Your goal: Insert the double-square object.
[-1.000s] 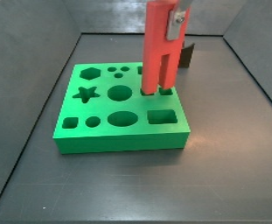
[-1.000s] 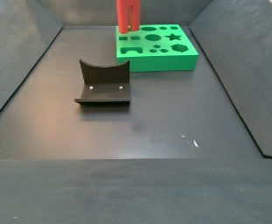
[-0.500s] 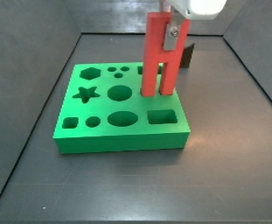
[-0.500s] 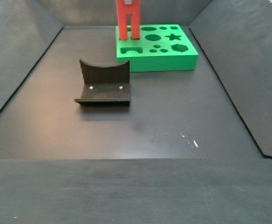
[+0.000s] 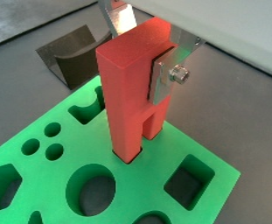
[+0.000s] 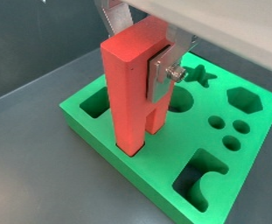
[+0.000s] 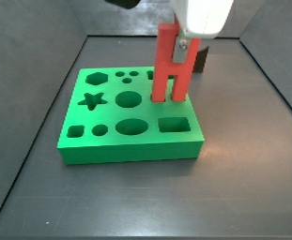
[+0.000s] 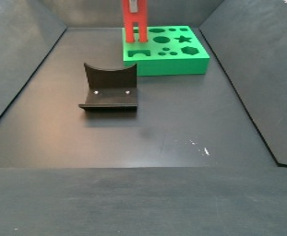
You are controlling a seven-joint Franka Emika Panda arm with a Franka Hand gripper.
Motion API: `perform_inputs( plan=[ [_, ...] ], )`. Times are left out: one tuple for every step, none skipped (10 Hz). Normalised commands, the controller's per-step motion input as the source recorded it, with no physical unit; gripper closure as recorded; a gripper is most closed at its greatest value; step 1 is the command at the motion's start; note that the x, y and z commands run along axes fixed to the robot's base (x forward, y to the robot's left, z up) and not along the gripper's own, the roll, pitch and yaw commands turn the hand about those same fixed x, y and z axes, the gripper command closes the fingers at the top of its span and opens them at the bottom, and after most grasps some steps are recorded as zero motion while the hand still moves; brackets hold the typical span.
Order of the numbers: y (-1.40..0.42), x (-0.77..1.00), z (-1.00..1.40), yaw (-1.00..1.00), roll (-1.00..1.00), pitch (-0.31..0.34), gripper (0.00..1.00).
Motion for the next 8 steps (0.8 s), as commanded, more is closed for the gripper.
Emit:
perform_inputs(
  plan=[
    [-0.08,-0.22,-0.27,-0.23,-0.07,-0.129,1.0],
    [-0.08,-0.28,-0.23,-0.14,-0.08,-0.11,1.0],
    [-0.05,-0.26,-0.21,-0.07,-0.08,-0.1,1.0],
    [-0.03,-0.16,-0.18,-0.07,-0.07,-0.081,1.0],
    [-0.03,-0.02,-0.21,-0.13,-0.05,-0.021,1.0],
    [-0.06,-0.02,-0.27,-0.14,-0.02,-0.01,1.0],
    [-0.08,-0.02,-0.35,-0.17,-0.03,-0.039,1.0],
    [-0.05,0.0,-0.29,-0.15,-0.04,-0.036,1.0]
  ],
)
